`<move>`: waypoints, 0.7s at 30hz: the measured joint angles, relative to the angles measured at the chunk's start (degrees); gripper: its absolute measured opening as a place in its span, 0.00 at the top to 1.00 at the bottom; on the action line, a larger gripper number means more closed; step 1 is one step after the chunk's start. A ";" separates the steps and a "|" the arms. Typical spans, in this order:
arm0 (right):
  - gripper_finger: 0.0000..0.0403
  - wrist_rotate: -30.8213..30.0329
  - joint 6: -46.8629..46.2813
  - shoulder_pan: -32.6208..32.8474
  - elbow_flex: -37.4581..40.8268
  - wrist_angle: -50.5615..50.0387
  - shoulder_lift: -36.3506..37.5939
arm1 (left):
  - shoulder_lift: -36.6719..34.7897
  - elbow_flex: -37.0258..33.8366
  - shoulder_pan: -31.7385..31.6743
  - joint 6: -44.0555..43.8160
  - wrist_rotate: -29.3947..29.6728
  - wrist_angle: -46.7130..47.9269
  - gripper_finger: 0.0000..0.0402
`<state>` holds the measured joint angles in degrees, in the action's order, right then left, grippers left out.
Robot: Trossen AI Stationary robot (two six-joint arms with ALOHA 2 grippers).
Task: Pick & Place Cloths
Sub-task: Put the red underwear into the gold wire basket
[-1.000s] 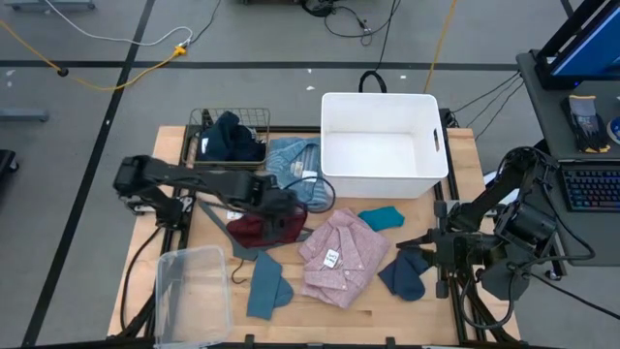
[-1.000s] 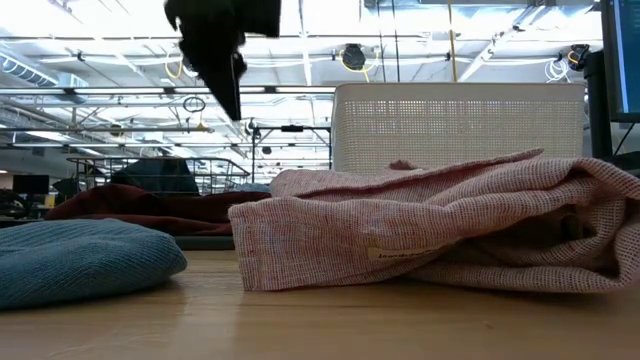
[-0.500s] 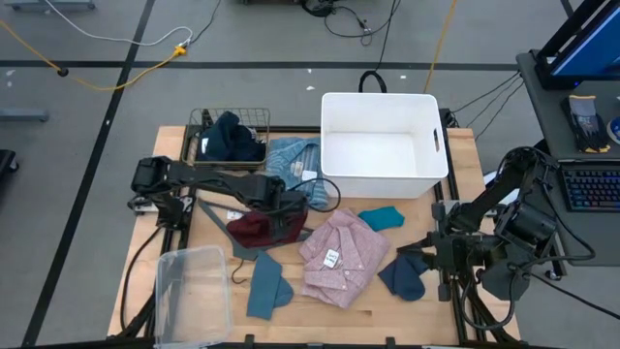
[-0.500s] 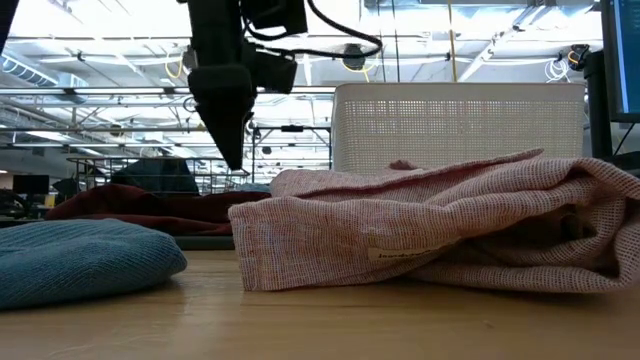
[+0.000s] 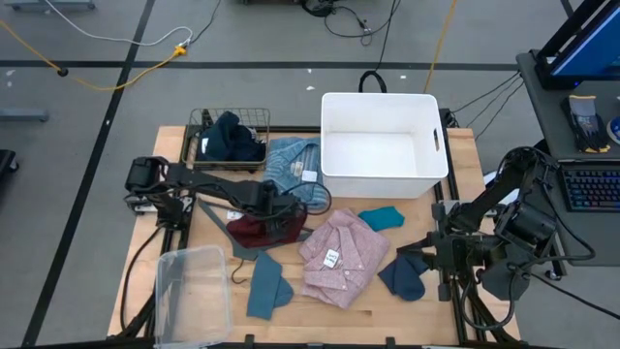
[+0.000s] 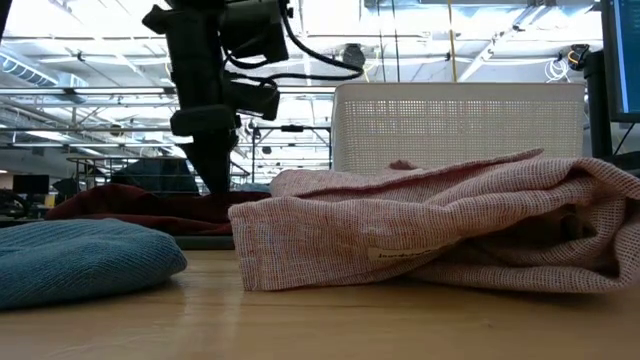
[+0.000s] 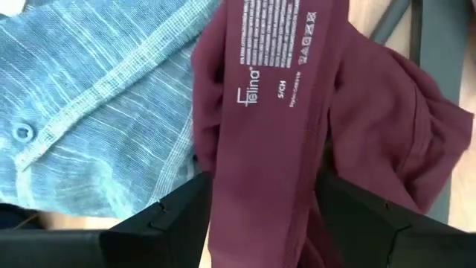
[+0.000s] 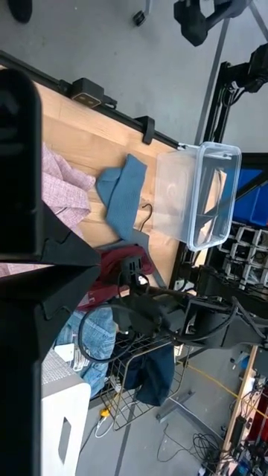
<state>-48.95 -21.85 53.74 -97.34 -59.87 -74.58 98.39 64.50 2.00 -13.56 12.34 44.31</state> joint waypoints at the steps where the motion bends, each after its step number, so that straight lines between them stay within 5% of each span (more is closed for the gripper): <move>1: 1.00 0.00 0.00 0.00 0.00 0.01 0.01 | 0.02 -0.68 -0.11 -0.08 0.05 -0.85 0.41; 11: 1.00 0.00 0.00 0.00 0.00 0.04 0.02 | 0.11 -5.43 -0.85 -0.79 0.40 -6.36 0.43; 21: 1.00 -0.28 -0.01 0.00 0.00 0.10 0.01 | 0.12 -6.28 -0.85 -1.77 0.20 -8.26 0.76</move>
<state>-49.23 -21.86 53.74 -97.34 -59.77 -74.58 98.51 58.22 1.15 -15.33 12.53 36.05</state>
